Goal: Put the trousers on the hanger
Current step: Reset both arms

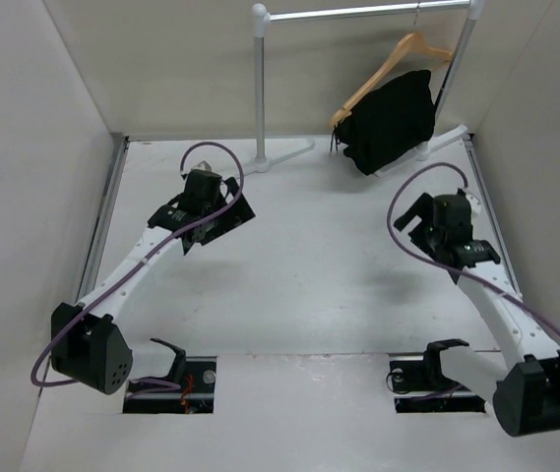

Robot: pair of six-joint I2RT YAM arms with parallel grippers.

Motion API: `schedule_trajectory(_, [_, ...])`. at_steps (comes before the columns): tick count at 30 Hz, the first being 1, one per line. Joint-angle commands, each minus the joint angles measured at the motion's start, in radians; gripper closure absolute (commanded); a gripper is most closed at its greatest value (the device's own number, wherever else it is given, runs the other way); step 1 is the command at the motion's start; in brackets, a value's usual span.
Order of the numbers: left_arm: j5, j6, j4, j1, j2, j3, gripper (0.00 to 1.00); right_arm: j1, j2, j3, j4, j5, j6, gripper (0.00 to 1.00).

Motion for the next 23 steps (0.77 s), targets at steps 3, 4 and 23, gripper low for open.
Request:
schedule_trajectory(3, [-0.015,0.004,0.023,-0.040,0.018,-0.057,0.00,-0.021,-0.124,-0.080,-0.097,0.102,-0.009,0.00])
schedule_trajectory(4, [-0.010,0.004,0.029,-0.041,0.024,-0.069,0.00,-0.026,-0.109,-0.080,-0.119,0.107,-0.011,0.00])
schedule_trajectory(23, [-0.024,0.007,0.052,-0.074,0.058,-0.060,0.00,0.067,-0.035,-0.083,-0.170,0.174,-0.008,0.00])
